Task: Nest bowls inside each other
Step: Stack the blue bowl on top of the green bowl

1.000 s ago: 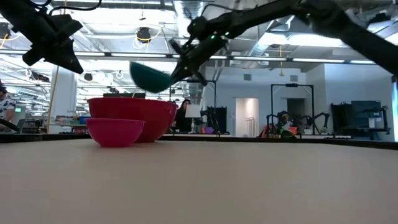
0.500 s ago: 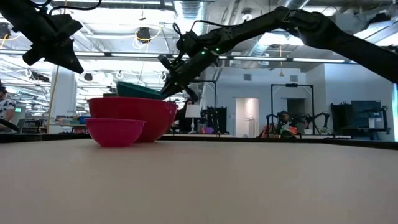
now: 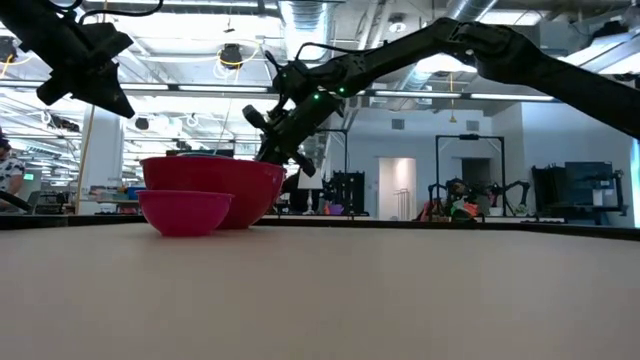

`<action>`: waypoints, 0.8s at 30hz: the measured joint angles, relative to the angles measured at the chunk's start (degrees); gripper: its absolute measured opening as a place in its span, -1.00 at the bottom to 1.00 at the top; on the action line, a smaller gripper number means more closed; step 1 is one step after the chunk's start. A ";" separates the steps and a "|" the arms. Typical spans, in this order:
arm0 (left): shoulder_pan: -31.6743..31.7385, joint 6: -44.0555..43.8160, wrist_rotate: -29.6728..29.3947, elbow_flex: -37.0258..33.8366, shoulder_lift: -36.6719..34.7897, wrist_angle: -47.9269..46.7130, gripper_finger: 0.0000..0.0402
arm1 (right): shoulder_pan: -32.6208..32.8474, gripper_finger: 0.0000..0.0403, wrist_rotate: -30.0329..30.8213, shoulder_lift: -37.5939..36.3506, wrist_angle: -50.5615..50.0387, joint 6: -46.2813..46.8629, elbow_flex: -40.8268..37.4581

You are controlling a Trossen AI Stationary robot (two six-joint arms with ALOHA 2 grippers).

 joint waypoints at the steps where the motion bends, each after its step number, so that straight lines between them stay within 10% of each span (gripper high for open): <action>1: 0.00 0.00 0.00 0.00 0.00 0.00 -1.00 | -0.04 -0.98 0.11 0.00 0.05 0.79 0.00; 24: 0.00 0.00 0.14 0.00 0.00 0.00 -1.00 | 0.07 -0.79 3.18 0.00 -2.33 0.23 0.02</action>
